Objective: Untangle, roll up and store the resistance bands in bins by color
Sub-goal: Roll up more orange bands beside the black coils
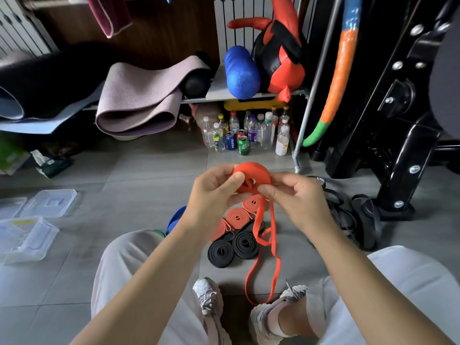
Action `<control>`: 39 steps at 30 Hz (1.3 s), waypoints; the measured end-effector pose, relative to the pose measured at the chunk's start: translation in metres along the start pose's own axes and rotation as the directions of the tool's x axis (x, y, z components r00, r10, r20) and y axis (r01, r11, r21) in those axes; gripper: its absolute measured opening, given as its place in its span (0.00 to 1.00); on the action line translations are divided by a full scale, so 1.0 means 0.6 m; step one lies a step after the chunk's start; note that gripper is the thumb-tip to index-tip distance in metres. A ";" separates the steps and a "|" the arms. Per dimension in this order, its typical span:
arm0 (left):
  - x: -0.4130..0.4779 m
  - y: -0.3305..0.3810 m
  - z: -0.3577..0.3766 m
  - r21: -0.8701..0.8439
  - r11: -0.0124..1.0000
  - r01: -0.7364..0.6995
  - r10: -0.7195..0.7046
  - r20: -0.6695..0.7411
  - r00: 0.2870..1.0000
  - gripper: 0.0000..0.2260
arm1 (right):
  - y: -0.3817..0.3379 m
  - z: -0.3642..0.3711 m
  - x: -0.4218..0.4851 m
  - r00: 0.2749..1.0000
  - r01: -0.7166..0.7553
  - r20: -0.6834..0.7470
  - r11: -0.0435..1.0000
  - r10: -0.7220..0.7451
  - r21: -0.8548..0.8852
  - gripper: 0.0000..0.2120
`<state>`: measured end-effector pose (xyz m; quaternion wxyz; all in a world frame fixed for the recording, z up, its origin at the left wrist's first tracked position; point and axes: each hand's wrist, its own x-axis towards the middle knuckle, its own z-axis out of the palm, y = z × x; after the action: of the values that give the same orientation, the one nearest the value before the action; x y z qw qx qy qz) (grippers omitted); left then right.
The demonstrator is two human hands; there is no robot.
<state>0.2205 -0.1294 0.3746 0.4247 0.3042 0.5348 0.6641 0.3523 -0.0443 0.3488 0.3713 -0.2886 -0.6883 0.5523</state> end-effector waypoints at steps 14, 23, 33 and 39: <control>0.012 0.044 -0.026 0.903 0.200 -0.380 0.125 0.361 0.924 0.11 | -0.011 -0.002 0.011 0.983 0.121 0.177 0.910 -0.054 -0.397 0.08; 0.006 0.060 -0.030 0.741 0.646 -0.186 0.187 0.083 0.979 0.10 | 0.007 -0.001 -0.011 0.998 -0.035 0.043 0.992 0.041 -0.120 0.08; -0.019 0.000 -0.014 -0.051 0.997 0.065 -0.068 -0.072 0.995 0.06 | -0.008 0.009 -0.009 0.999 -0.045 -0.007 0.985 0.047 0.164 0.08; 0.000 0.030 -0.030 0.816 0.514 -0.265 0.160 0.212 0.964 0.18 | -0.005 -0.002 -0.005 0.988 0.034 0.157 0.979 -0.001 -0.203 0.13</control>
<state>0.2004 -0.1386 0.3879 0.1715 0.5690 0.7209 0.3566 0.3547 -0.0467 0.3514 0.2893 -0.2751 -0.7711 0.4960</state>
